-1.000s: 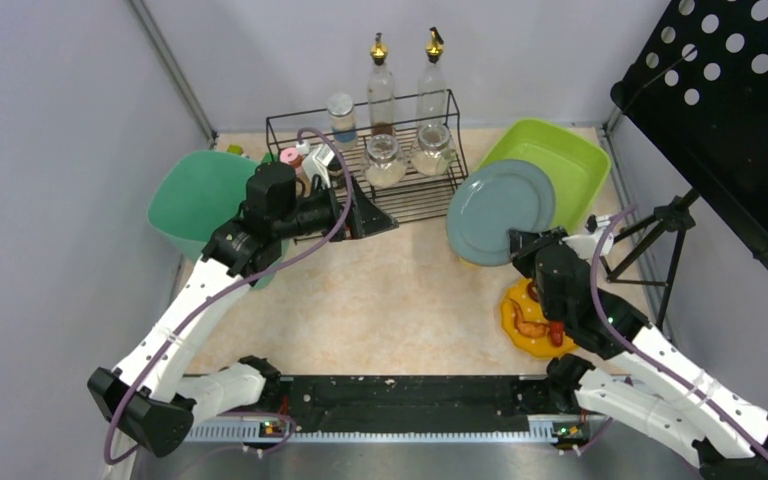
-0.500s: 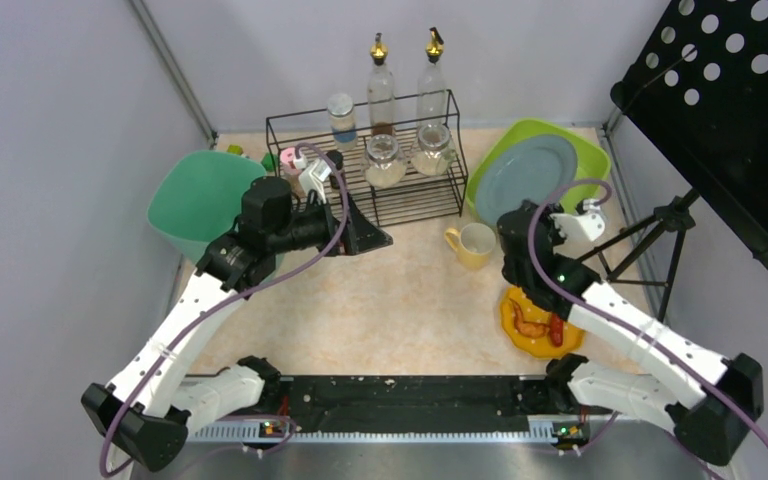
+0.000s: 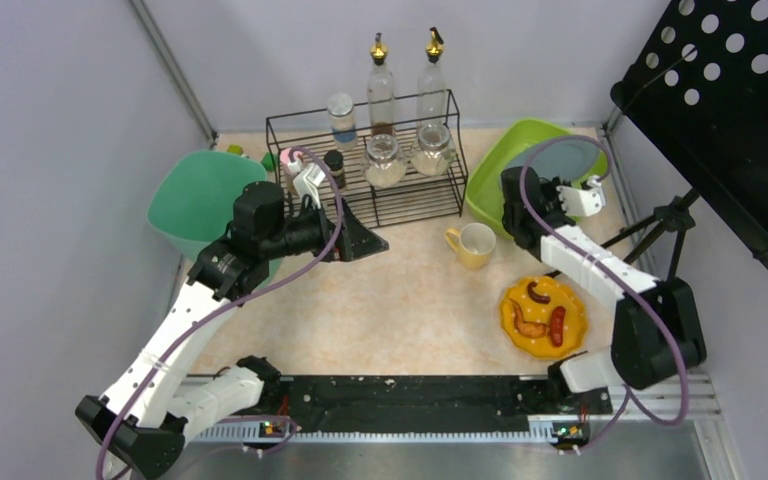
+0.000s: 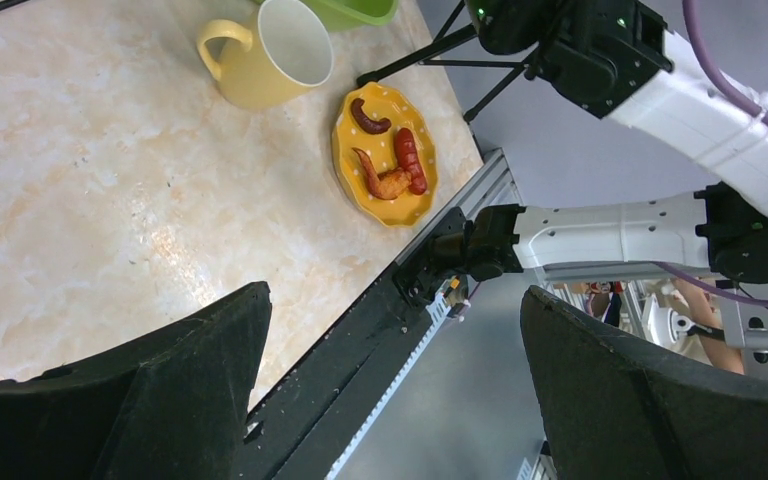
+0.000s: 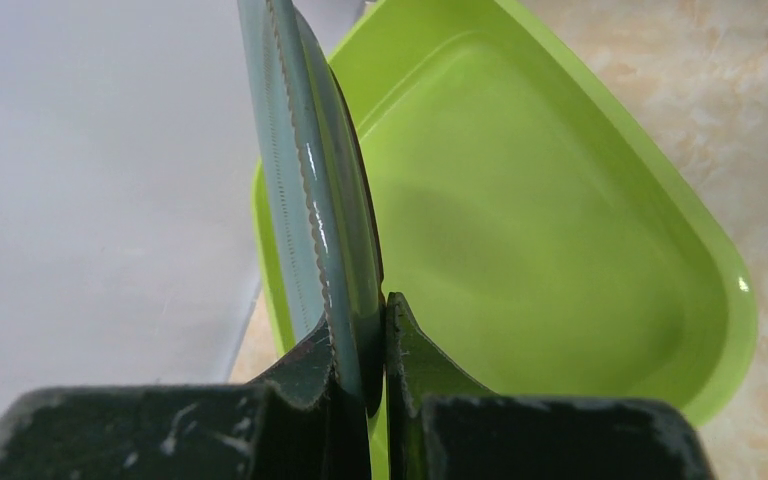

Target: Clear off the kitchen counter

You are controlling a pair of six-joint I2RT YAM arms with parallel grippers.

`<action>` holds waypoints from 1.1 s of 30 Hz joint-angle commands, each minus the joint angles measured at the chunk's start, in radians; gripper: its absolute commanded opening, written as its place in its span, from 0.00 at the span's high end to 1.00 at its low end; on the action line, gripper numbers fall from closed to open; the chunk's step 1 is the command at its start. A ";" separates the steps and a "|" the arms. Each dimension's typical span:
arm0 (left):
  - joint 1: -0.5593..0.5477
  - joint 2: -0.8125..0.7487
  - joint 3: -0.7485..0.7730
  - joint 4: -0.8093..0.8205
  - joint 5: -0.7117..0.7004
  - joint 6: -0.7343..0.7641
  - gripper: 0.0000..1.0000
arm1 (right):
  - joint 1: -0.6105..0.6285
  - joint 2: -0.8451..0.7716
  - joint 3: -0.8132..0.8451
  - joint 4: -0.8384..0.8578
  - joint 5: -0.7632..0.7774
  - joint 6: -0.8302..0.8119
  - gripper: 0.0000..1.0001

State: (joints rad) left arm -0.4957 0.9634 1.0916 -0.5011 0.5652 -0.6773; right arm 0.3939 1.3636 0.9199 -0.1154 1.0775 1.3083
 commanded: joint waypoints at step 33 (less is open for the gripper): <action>0.002 0.014 0.000 -0.080 -0.042 0.041 0.01 | -0.255 0.569 0.348 0.060 -0.244 0.429 0.97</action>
State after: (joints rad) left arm -0.4957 0.9569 1.0904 -0.6086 0.5293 -0.6544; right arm 0.1642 1.8957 1.1751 -0.1326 0.8211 1.7241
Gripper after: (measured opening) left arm 0.990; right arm 0.075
